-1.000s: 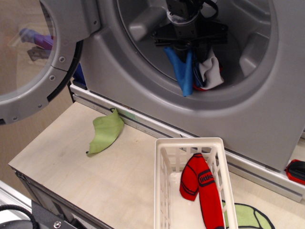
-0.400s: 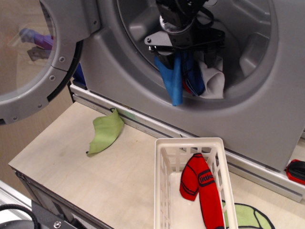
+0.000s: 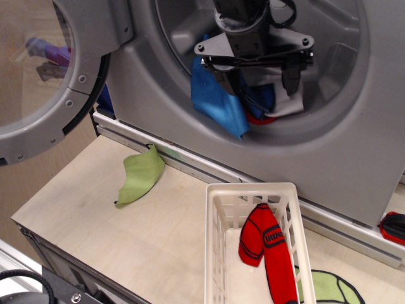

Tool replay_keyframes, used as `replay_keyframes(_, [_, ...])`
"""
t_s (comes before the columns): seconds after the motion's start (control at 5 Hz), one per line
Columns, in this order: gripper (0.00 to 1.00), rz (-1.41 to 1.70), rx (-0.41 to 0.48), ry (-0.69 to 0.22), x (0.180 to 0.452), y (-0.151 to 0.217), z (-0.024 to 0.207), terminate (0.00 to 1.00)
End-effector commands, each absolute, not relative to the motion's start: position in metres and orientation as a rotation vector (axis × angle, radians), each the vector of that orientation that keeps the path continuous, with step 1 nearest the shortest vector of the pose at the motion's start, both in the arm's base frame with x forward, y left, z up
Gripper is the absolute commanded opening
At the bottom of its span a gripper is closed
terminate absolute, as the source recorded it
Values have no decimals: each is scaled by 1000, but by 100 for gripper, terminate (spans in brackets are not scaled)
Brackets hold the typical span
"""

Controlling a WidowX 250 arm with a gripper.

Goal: Put clothes in laundry machine

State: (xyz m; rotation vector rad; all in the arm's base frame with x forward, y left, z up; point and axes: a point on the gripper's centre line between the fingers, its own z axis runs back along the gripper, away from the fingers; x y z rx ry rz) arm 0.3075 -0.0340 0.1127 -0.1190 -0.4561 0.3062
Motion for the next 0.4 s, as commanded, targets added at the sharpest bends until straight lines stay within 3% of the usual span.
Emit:
replay_keyframes(0.0, [100, 270, -134, -442, 299, -38, 140, 0])
replay_keyframes(0.2, [100, 270, -134, -442, 299, -38, 140, 100])
